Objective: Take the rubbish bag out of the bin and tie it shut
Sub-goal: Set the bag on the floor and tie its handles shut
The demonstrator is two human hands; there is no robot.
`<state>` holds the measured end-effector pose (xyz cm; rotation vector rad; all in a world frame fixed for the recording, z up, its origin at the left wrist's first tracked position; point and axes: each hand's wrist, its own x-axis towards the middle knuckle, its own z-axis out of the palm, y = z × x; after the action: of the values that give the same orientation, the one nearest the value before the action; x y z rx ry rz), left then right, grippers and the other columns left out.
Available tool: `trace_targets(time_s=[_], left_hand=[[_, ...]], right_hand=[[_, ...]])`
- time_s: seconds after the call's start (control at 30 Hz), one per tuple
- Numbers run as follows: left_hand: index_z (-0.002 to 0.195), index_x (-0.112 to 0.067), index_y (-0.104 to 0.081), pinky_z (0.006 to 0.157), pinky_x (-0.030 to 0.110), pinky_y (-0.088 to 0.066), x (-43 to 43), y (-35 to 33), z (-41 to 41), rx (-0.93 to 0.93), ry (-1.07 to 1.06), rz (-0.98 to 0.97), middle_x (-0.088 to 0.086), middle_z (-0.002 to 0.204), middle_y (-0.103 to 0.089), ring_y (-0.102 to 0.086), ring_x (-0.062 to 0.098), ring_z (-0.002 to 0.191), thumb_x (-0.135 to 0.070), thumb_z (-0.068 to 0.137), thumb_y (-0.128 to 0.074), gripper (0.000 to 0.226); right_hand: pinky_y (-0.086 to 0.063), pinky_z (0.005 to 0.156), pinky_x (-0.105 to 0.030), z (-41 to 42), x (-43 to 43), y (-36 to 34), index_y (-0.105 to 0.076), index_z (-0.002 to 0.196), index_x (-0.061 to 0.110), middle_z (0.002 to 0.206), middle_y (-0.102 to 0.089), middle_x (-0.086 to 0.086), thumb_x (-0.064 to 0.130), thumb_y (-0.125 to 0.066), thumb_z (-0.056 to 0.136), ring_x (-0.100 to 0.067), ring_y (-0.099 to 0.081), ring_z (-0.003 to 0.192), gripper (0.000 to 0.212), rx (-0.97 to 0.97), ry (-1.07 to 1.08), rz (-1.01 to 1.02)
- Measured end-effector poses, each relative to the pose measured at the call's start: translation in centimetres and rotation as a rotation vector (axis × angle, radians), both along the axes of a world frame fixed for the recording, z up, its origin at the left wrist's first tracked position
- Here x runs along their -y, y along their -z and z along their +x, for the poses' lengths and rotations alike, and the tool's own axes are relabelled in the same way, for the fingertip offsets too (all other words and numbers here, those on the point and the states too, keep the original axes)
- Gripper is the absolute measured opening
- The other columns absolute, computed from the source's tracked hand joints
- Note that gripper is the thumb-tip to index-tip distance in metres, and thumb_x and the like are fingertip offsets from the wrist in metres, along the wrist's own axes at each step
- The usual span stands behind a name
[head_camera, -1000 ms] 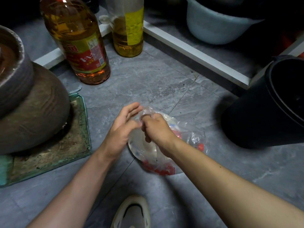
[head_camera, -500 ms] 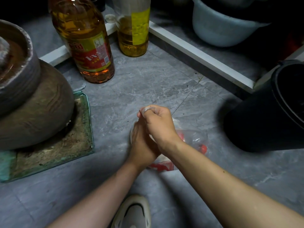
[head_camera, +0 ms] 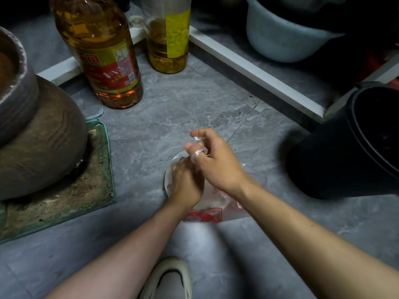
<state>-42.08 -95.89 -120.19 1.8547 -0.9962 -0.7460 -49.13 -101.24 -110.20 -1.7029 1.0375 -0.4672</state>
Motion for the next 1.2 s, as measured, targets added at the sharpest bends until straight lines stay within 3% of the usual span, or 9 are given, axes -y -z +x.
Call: trace_targets(time_s=[0.2, 0.33, 0.47, 0.6, 0.77, 0.83, 0.93, 1.07, 1.2], left_hand=[[0.064, -0.015, -0.06, 0.063, 0.03, -0.047, 0.2, -2.1, 0.1, -0.333, -0.139, -0.112, -0.001, 0.057, -0.061, -0.062, 0.008, 0.059, -0.046, 0.097, -0.042, 0.049], [0.067, -0.016, -0.067, 0.086, 0.039, -0.051, 0.5, -1.4, 1.0, -0.391, -0.127, -0.128, -0.002, 0.07, -0.068, -0.065, 0.017, 0.076, -0.052, 0.092, -0.042, 0.051], [0.069, -0.012, -0.065, 0.089, 0.029, -0.048, 0.5, -2.0, 1.2, -0.54, -0.213, -0.174, -0.001, 0.073, -0.065, -0.062, 0.01, 0.078, -0.036, 0.1, -0.045, 0.044], [0.077, -0.002, -0.064, 0.083, 0.022, -0.05, 0.3, -2.3, 1.7, -0.539, -0.222, -0.176, -0.002, 0.073, -0.064, -0.063, 0.007, 0.076, -0.027, 0.103, -0.043, 0.042], [0.084, 0.006, -0.067, 0.07, 0.026, -0.054, 0.4, -3.2, 1.5, -0.605, -0.27, -0.211, 0.009, 0.074, -0.069, -0.068, 0.013, 0.071, -0.025, 0.103, -0.045, 0.043], [0.076, 0.001, -0.064, 0.069, 0.029, -0.053, 0.8, -3.7, 1.3, -0.644, -0.33, -0.234, 0.008, 0.068, -0.065, -0.065, 0.015, 0.067, -0.029, 0.102, -0.046, 0.043], [0.066, -0.01, -0.059, 0.067, 0.028, -0.051, 1.3, -4.2, 0.8, -0.674, -0.393, -0.251, -0.003, 0.059, -0.062, -0.062, 0.01, 0.061, -0.033, 0.101, -0.048, 0.043], [0.06, -0.017, -0.062, 0.072, 0.032, -0.051, 1.2, -4.7, 0.8, -0.72, -0.377, -0.267, -0.001, 0.061, -0.062, -0.061, 0.014, 0.064, -0.045, 0.093, -0.051, 0.044], [0.069, -0.009, -0.06, 0.076, 0.034, -0.05, 1.0, -5.6, 1.3, -0.727, -0.312, -0.293, 0.005, 0.07, -0.059, -0.059, 0.016, 0.07, -0.034, 0.098, -0.05, 0.04]], right_hand=[[-0.042, 0.105, -0.027, -4.8, 2.2, 1.4, -0.033, 0.149, 0.027, 0.137, -0.051, 0.003, 0.047, -0.081, 0.074, -0.008, -0.049, 0.127, 0.092, -0.207, -0.201, -0.034], [-0.023, 0.121, -0.032, -5.2, 1.4, 3.5, -0.021, 0.155, 0.022, 0.159, -0.029, 0.0, 0.053, -0.087, 0.062, -0.016, -0.025, 0.148, 0.119, -0.443, -0.337, -0.126], [-0.027, 0.12, -0.037, -3.4, -0.1, 5.9, -0.019, 0.156, 0.022, 0.161, -0.03, 0.0, 0.066, -0.079, 0.053, -0.016, -0.027, 0.148, 0.127, -0.436, -0.291, -0.099], [-0.039, 0.111, -0.039, -2.4, -0.5, 7.9, -0.033, 0.148, 0.027, 0.149, -0.045, 0.005, 0.069, -0.073, 0.051, -0.015, -0.043, 0.137, 0.113, -0.363, -0.201, -0.17], [-0.023, 0.122, -0.036, -1.4, 0.3, 8.6, -0.024, 0.153, 0.037, 0.165, -0.022, 0.003, 0.06, -0.076, 0.061, -0.01, -0.013, 0.153, 0.108, -0.321, -0.273, -0.226], [-0.028, 0.12, -0.04, -0.7, 0.2, 9.0, -0.024, 0.154, 0.035, 0.161, -0.032, 0.008, 0.055, -0.071, 0.063, -0.012, -0.026, 0.15, 0.104, -0.273, -0.23, -0.218], [-0.046, 0.1, -0.042, 0.3, -0.3, 9.1, -0.045, 0.135, 0.037, 0.125, -0.065, 0.012, 0.039, -0.069, 0.072, -0.017, -0.061, 0.116, 0.068, -0.213, -0.101, -0.15], [-0.055, 0.083, -0.043, 0.9, -0.8, 9.2, -0.06, 0.094, 0.03, 0.094, -0.074, 0.004, 0.035, -0.061, 0.077, -0.022, -0.068, 0.092, 0.018, -0.226, 0.012, -0.103], [-0.057, 0.074, -0.051, 1.2, -0.8, 9.6, -0.066, 0.085, 0.036, 0.081, -0.073, 0.005, 0.031, -0.054, 0.074, -0.032, -0.069, 0.084, 0.017, -0.19, 0.045, -0.03]])
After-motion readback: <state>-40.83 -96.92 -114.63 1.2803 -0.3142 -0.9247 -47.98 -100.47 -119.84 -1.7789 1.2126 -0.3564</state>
